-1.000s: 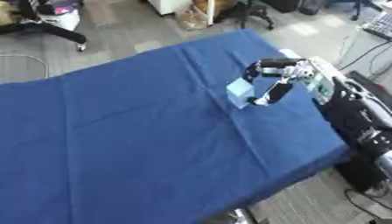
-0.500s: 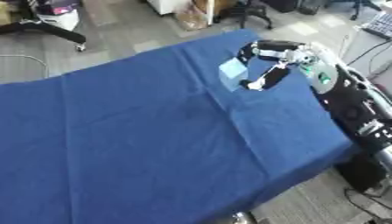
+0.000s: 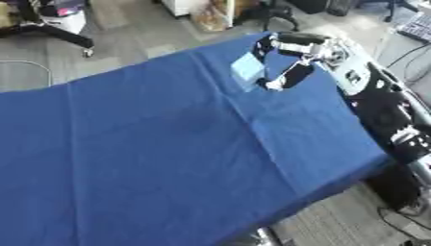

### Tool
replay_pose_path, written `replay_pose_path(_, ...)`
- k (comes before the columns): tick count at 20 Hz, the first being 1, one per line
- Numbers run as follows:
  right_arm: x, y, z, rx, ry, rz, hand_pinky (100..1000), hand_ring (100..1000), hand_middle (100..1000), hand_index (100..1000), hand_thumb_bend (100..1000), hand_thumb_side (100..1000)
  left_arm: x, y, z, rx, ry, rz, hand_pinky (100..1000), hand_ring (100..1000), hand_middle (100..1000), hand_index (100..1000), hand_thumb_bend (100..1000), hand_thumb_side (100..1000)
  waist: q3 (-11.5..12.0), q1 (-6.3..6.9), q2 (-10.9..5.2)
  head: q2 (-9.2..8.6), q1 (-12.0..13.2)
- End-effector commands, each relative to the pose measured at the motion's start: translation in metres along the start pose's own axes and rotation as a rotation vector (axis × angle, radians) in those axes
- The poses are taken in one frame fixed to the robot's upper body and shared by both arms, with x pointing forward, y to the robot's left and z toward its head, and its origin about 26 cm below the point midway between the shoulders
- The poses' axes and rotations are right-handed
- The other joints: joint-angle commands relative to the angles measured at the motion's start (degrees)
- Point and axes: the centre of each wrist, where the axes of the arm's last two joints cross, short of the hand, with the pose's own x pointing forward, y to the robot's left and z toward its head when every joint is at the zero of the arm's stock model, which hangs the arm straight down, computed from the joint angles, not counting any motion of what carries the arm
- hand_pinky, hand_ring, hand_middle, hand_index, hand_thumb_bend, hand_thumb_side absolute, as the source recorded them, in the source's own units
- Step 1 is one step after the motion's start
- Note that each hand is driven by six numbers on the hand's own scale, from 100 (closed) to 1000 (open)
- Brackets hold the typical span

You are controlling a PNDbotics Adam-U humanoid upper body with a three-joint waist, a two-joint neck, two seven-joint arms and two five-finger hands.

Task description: Pick up the objects with one hand, pass them to the other hand, and then place them into the box on the other side of the table.

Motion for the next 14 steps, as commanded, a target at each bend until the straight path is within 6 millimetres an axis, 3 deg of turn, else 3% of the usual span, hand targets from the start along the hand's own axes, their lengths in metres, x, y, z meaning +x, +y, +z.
replay_pose_path(1,0.021,-0.02,-0.013,-0.062,-0.091,0.023,834,808,696,494,171,158,0.007,0.002,-0.006,-0.009,-0.034,-0.039,756,626,634,767,745,589,-0.15,-0.5,-1.48,-0.15,0.03)
replay_pose_path(14,0.081,-0.015,-0.061,-0.149,-0.332,-0.119,821,800,678,482,127,135,0.002,-0.014,-0.013,-0.068,-0.031,-0.124,758,633,640,770,734,557,-0.35,0.45,-1.31,-0.15,-0.07)
